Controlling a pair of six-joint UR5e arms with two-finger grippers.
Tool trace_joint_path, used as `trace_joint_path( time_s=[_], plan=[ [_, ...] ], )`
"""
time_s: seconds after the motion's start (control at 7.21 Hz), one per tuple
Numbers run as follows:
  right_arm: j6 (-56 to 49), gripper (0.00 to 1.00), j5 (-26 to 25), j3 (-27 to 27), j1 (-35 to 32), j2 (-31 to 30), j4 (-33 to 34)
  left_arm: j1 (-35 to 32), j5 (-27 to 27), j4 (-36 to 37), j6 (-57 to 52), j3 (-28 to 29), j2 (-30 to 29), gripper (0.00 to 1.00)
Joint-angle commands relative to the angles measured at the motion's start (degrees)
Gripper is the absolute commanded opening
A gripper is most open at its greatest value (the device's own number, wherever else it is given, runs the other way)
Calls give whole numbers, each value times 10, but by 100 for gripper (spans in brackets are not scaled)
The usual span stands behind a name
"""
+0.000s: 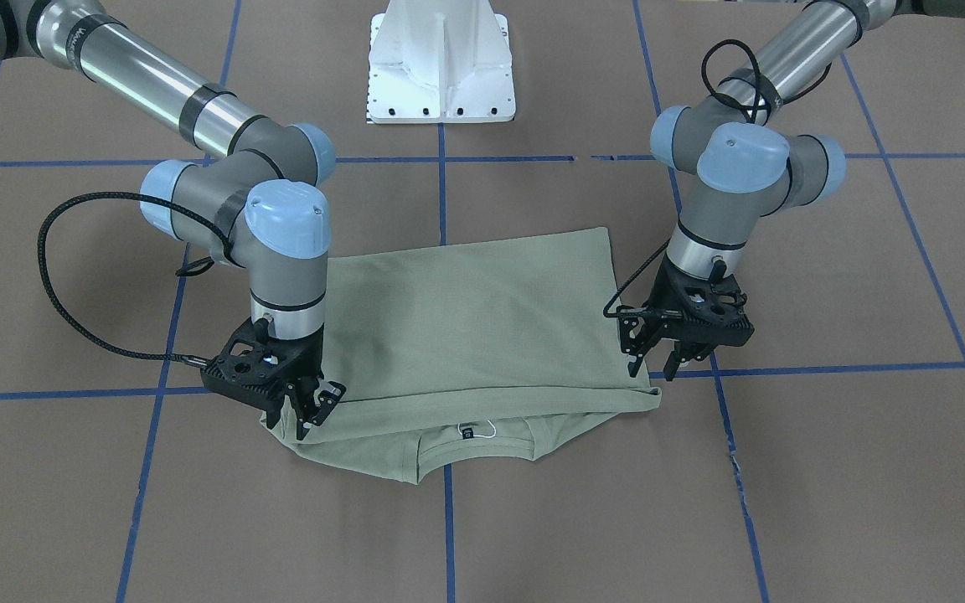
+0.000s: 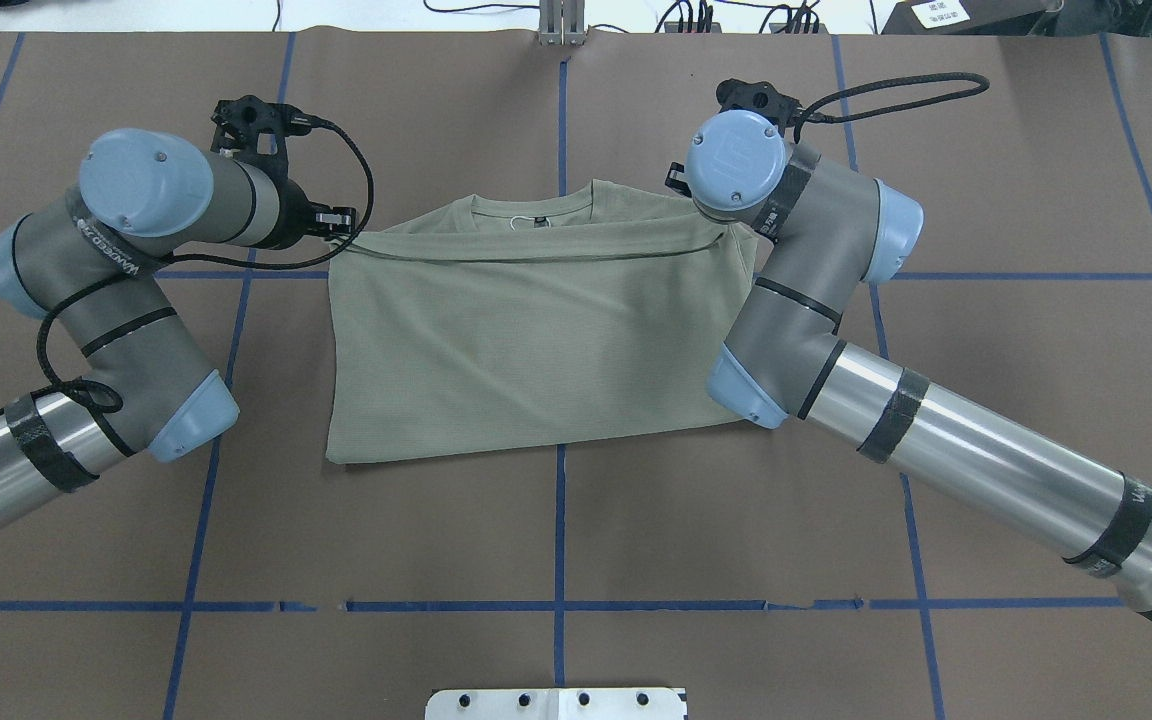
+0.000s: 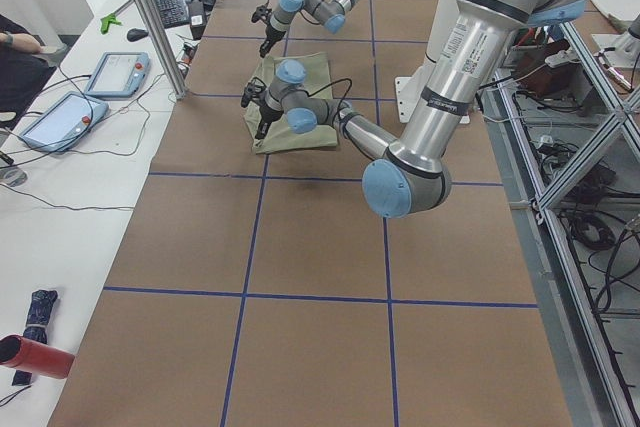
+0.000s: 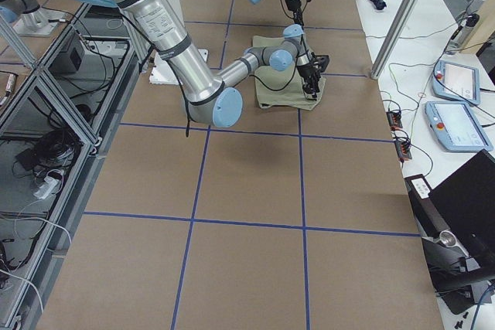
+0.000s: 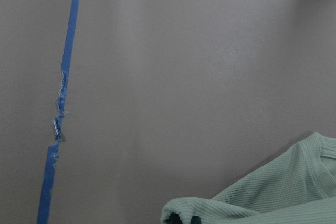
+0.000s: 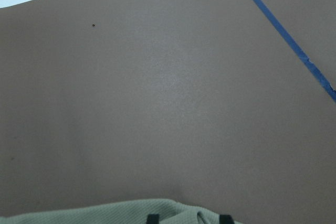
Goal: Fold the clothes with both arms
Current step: 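Lay the hem down near the collar and open both grippers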
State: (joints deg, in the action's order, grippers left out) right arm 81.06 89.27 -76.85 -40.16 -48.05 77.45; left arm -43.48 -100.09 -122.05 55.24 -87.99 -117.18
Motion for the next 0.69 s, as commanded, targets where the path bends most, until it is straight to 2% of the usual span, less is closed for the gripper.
trace_joint_path(
  time_s=[0.0,0.14,0.42,0.55],
  plan=[
    [-82,100,93,-85,-33,-52,2,2,-53,2,-15,-55,20,100],
    [-112,100,123,-117,-50,-73,3,5,-59,1,-15,-104,58,100],
    [-120,100,132,-124,-61,-80,3,23,-59,1,8,-197,127,100],
    [-120,100,131,-125,-62,-81,2,59,-52,1,54,-226,147,100]
  ],
)
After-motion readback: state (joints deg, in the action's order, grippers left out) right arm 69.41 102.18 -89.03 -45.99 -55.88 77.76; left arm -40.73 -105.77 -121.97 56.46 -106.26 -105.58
